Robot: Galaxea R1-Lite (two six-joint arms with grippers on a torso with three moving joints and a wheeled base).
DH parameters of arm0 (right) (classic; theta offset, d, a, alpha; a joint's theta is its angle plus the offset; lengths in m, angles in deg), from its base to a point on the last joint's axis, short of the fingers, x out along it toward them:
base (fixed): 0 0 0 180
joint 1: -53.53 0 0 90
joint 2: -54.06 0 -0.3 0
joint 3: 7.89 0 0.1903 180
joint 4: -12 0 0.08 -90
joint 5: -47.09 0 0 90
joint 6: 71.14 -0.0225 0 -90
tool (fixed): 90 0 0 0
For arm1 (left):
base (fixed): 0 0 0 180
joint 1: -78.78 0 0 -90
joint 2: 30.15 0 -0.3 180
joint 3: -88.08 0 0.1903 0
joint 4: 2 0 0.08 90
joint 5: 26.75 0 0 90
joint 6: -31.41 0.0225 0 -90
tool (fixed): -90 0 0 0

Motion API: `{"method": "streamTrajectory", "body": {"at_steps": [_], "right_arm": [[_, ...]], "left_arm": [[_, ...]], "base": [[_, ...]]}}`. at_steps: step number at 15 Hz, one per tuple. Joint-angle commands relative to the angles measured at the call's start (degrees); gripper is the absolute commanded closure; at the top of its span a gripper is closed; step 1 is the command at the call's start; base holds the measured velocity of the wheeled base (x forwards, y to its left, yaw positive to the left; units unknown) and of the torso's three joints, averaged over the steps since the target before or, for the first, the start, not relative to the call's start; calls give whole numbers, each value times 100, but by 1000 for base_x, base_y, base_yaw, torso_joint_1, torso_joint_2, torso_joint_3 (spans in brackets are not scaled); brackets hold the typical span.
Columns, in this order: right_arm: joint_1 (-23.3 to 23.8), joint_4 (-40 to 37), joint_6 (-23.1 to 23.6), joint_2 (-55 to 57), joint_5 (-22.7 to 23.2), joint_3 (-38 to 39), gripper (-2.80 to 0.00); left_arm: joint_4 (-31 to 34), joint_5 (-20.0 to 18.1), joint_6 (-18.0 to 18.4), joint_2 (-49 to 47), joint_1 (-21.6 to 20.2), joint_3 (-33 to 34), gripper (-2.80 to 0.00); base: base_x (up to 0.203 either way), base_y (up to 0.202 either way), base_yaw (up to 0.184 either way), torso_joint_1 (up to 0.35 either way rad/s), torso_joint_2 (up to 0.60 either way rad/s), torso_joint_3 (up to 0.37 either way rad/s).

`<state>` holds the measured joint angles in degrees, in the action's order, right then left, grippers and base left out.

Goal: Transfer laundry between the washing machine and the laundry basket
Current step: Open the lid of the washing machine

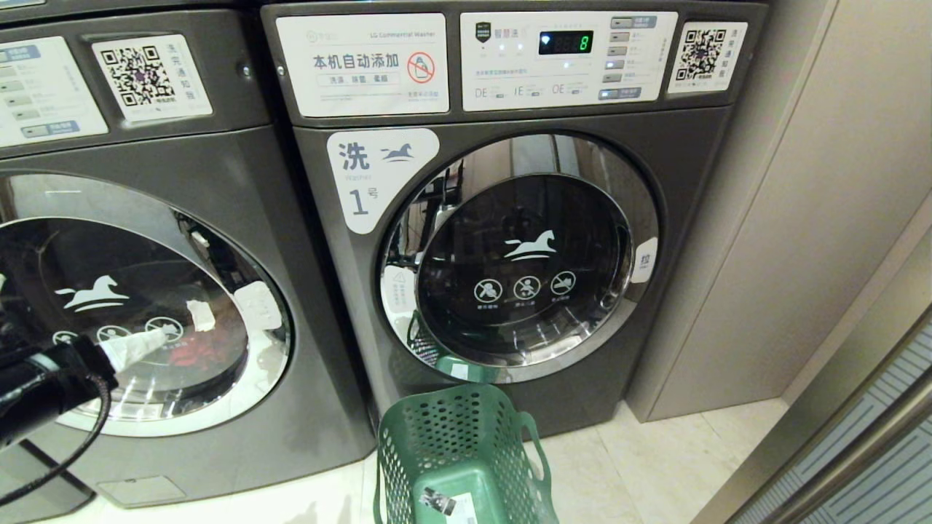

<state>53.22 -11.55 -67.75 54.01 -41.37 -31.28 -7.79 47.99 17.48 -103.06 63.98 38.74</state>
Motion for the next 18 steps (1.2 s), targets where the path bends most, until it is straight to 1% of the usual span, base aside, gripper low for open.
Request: {"method": "streamTrajectory", "body": {"at_steps": [1,3,4,6,7,9,10,11,12,14,15,16,18], "right_arm": [[-5,1,4,5,5,2,0],[0,1,4,5,5,2,0],[-5,1,4,5,5,2,0],[-5,1,4,5,5,2,0],[-5,1,4,5,0,2,0],[-5,1,4,5,5,2,0],[-5,1,4,5,5,2,0],[-5,1,4,5,5,-4,0],[-2,1,4,5,2,-1,0],[-5,1,4,5,5,2,0],[-5,1,4,5,5,2,0],[2,1,4,5,5,2,0],[-5,1,4,5,5,2,0]], "left_arm": [[-1040,-1422,137,-1146,-794,312,-280],[-1849,-2212,426,-1825,-1296,372,-280],[-2308,-2510,563,-2198,-1451,379,-280],[-3185,-2882,818,-2919,-1576,277,-280],[-3543,-3002,958,-3264,-1563,175,-280],[-4050,-3146,1234,-3795,-1404,-181,-280],[-4142,-3170,1318,-3949,-1288,-444,-280],[-4178,-3178,1430,-4121,-1208,-679,-280],[-4194,-3177,1618,-4312,-1154,-885,-280],[-4202,-3176,2136,-4659,-1019,-1192,-280],[-4203,-3178,2272,-4768,-920,-1269,-280],[-4204,-3176,2358,-4862,-811,-1343,-280],[-4204,-3173,2384,-5009,-680,-1494,-280]], "base": [[0,0,0,0,0,0],[0,0,0,0,0,0],[0,0,0,0,0,0],[0,0,0,0,0,0],[0,0,0,0,0,0],[0,0,0,0,0,0],[0,0,0,0,0,0],[0,0,0,0,0,0],[0,0,0,0,0,0],[0,0,0,0,0,0],[0,0,0,0,0,0],[0,0,0,0,0,0],[0,0,0,0,0,0]]}}
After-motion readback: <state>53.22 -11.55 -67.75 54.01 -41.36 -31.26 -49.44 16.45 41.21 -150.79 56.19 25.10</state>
